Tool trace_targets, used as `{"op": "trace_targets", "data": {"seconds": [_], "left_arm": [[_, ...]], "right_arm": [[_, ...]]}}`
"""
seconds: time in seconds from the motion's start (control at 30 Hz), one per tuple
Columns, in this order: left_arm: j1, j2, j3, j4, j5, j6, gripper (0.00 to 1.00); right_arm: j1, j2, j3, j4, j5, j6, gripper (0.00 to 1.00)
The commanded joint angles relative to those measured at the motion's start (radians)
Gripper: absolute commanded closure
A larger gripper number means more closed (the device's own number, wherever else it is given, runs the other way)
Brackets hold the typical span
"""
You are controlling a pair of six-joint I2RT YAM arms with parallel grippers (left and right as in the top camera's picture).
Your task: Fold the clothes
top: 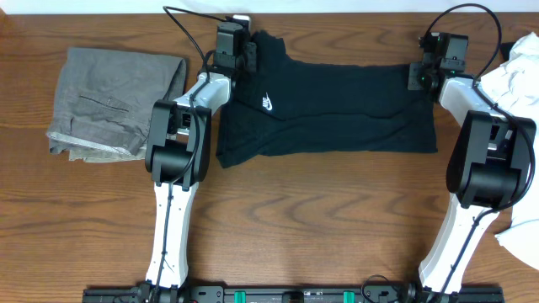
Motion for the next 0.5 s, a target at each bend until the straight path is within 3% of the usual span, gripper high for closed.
{"op": "trace_targets", "data": {"seconds": [0.0,0.23,0.33,0.4,0.47], "left_arm": [[0.026,0.012,-0.002,-0.046,-0.108,0.056,0.94],[0.068,0.008,-0.002,-0.069,-0.107,0.098,0.92],[0.071,-0.008,-0.002,-0.063,-0.106,0.098,0.71],[0.068,-0.028,-0.002,-0.059,-0.106,0.098,0.67],[0.064,-0.058,-0.002,-0.05,-0.106,0.098,0.55]], "right_arm": [[-0.004,0.021,-0.001,-0.005,0.011,-0.013,0.96],[-0.012,0.024,-0.002,-0.023,0.087,-0.014,0.96],[-0.022,0.024,-0.002,-0.017,0.089,-0.014,0.96],[-0.033,0.024,-0.002,0.001,0.089,-0.014,0.96],[-0.04,0.024,-0.002,0.023,0.082,-0.014,0.94]]}}
